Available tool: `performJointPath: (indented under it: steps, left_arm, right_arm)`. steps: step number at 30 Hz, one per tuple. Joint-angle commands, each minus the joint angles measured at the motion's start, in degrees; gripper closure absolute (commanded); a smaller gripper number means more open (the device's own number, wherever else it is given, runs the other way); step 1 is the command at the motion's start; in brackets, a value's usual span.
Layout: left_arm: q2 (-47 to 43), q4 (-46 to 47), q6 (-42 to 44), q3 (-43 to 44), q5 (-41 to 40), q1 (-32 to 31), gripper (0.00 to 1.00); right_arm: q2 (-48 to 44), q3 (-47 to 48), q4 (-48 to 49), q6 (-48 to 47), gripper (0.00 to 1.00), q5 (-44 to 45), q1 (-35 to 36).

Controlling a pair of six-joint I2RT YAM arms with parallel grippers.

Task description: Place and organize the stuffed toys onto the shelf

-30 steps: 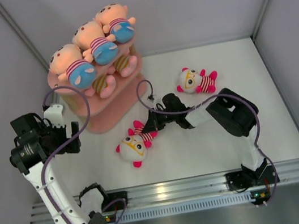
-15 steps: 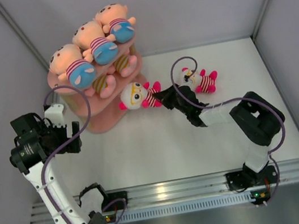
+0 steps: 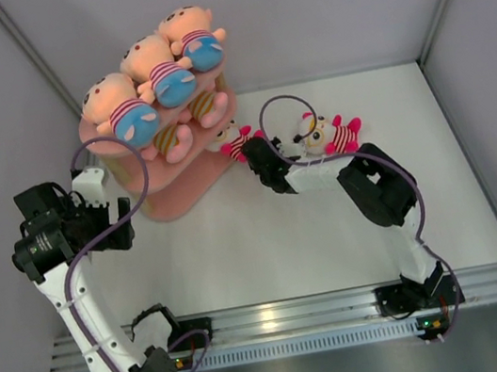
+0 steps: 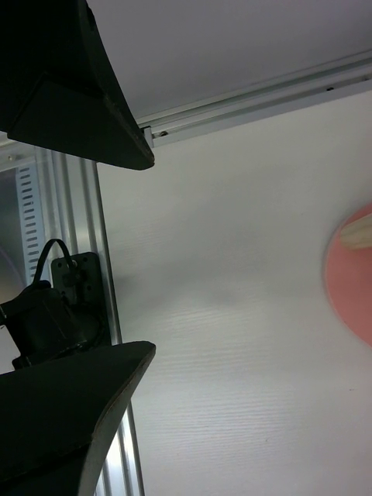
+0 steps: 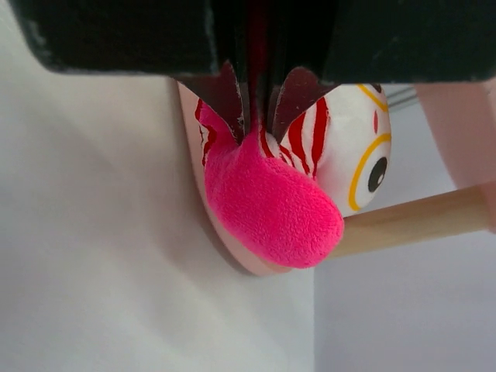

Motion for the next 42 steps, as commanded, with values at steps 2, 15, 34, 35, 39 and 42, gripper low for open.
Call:
performJointPath:
  steps: [2, 15, 34, 35, 39, 42]
  left_arm:
    - [0.5, -3.2, 0.7, 1.7, 1.7, -0.1, 0.01]
    - [0.7, -3.1, 1.1, 1.7, 1.1, 0.0, 0.01]
    - [-0.3, -2.6, 1.0, 0.8, 1.6, 0.0, 0.02]
    - [-0.4, -2.6, 1.0, 0.7, 1.6, -0.1, 0.01]
    - [-0.7, -2.5, 1.2, 0.0, 2.2, 0.0, 0.01]
    - [-0.9, -2.5, 1.2, -0.1, 3.0, -0.1, 0.01]
  right_arm:
    - [5.4, 7.9, -7.4, 7.5, 1.0, 4.8, 2.1]
    - [14.1, 23.3, -17.8, 11.8, 1.0, 3.7, 5.5]
    - [-0.5, 2.1, 5.9, -3.4, 0.39, 2.0, 6.6]
    - [-1.9, -1.9, 7.6, -4.4, 0.38, 2.2, 6.6]
    - [-8.8, -6.6, 16.4, -23.0, 0.08, 2.6, 5.7]
    - [-14.5, -9.4, 16.8, -31.5, 0.04, -1.5, 4.4]
